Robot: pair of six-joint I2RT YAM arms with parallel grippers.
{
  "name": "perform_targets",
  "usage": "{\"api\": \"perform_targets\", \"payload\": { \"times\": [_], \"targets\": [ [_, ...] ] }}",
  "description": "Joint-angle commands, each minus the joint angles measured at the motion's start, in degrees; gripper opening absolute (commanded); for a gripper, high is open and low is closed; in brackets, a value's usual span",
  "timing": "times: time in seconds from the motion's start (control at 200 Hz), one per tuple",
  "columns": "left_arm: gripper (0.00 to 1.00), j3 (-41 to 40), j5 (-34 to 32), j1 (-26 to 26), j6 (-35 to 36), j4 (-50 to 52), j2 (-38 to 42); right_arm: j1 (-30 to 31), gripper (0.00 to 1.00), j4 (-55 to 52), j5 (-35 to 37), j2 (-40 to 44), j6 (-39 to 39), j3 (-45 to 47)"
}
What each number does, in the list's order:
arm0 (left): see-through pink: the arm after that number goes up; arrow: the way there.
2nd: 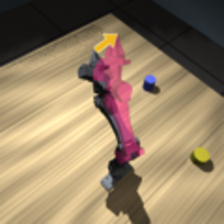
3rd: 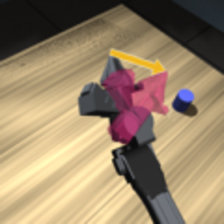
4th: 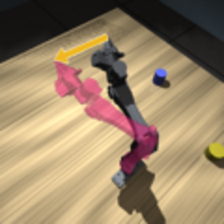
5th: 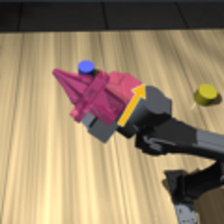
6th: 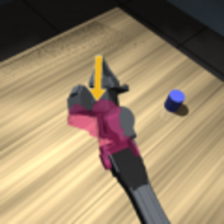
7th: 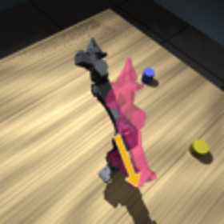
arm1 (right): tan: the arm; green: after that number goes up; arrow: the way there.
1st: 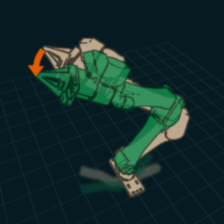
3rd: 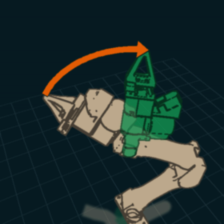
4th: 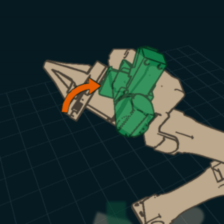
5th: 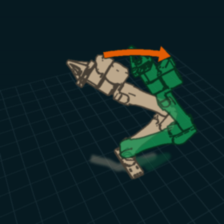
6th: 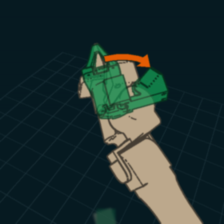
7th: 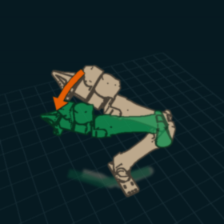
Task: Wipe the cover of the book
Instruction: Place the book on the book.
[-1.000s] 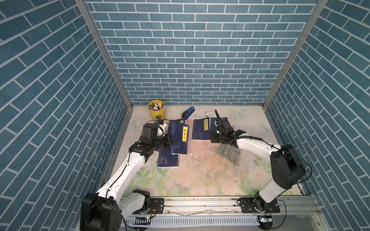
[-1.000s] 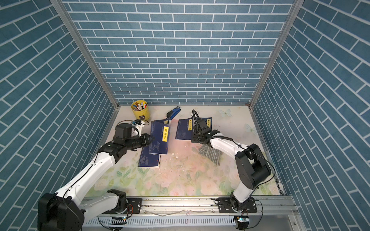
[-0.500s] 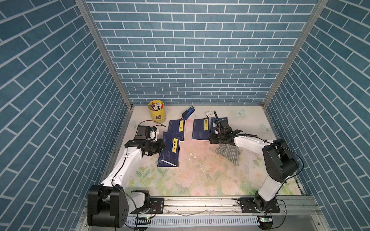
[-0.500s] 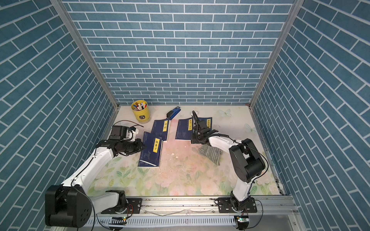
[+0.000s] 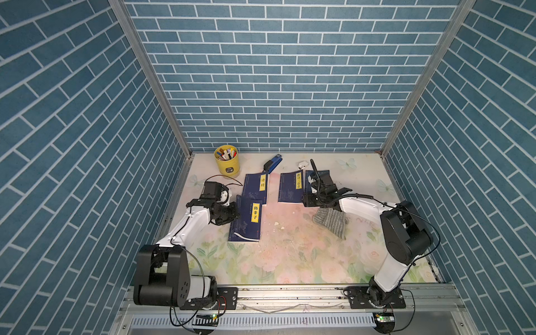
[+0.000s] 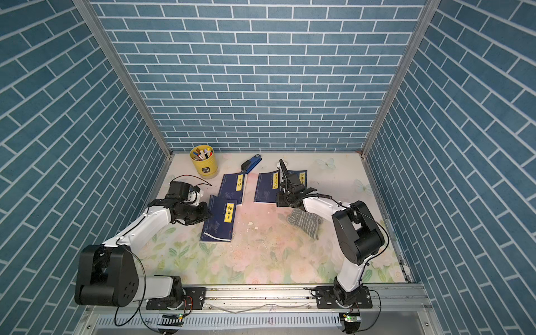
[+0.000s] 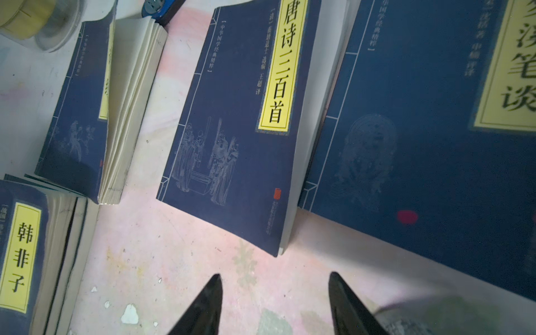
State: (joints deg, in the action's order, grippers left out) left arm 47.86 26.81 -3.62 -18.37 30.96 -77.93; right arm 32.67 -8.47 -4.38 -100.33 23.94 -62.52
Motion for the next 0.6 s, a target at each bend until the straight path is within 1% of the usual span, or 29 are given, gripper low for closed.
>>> {"api": "perform_targets", "payload": {
  "times": [0.0, 0.135, 0.395, 0.51, 0.595],
  "targets": [
    [0.0, -0.48, -0.7, 0.28, 1.23, -0.13, -1.46, -0.48, 0.59, 0.6, -0.4, -0.65, -1.88, -0.65],
    [0.0, -0.31, -1.53, 0.22, 1.06, 0.39, -3.21, -0.66, 0.59, 0.65, -0.19, -0.15, -2.03, 0.15],
    [0.03, 1.43, -6.1, 0.28, 1.01, 3.06, -6.82, -1.07, 0.59, 1.19, -0.19, 0.23, -1.97, 1.0],
    [0.05, 1.63, -6.63, 0.27, 1.1, 2.83, -7.3, -1.12, 0.59, 1.19, -0.33, 0.31, -1.97, 1.07],
    [0.1, 1.87, -7.17, 0.25, 1.1, 2.72, -7.58, -1.22, 0.59, 1.3, -0.31, 0.49, -1.97, 1.25]
  ]
}}
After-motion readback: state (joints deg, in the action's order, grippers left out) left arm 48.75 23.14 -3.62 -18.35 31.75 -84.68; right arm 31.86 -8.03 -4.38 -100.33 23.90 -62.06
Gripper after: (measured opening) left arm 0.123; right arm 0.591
